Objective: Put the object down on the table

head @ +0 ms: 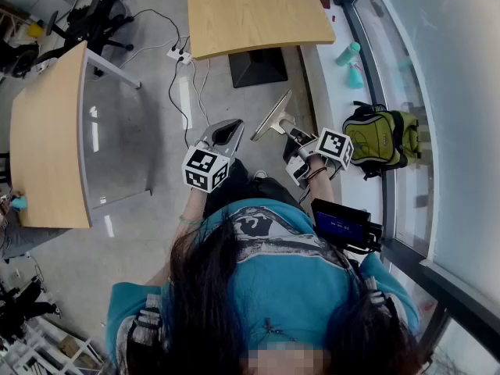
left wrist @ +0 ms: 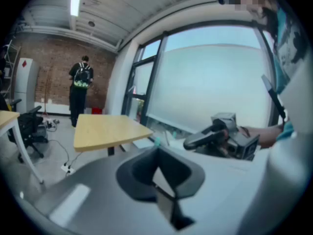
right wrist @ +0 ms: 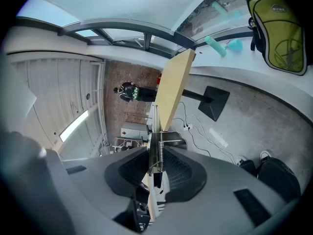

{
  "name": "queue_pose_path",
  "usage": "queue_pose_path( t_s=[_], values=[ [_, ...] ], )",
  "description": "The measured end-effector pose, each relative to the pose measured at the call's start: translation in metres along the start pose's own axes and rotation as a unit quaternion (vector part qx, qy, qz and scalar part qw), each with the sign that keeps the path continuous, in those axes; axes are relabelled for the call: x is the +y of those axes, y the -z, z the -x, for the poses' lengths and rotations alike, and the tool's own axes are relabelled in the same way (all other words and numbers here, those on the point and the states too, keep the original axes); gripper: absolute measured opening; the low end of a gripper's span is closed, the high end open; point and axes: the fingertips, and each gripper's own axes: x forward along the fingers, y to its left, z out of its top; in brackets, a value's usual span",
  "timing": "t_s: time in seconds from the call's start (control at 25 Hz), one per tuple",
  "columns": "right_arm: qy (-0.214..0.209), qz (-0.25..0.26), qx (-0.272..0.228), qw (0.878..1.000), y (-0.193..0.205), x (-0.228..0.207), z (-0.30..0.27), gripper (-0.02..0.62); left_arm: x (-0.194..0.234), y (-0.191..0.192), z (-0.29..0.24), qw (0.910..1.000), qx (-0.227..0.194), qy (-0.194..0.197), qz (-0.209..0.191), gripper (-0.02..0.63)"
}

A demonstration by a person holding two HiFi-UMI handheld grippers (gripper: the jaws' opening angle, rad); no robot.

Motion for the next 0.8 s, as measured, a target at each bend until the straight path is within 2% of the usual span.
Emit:
queue_pose_path(
  t_s=[0.32,0.52,0.8],
  values=[
    [0.002,-0.003,-0.005,1.0,-0.01,-0.013,-0.008,0.095,0.014,0.003,-0.017,1.0,-0.005,0.001,-0.001,0.003],
    [0.014,-0.02,-0.022,0.999,-0.061,-0.01,-0.051,0.095,0.063,-0.018,-0.068,0.9998,0.011,0.019,0.001,0.003],
    [0.019,-0.02,-0.036,0.999,-0.119,0.016,-0.126,0.095,0.143,-0.07,-0.118,0.9991,-0.005,0.038,-0.017,0.003]
  ],
)
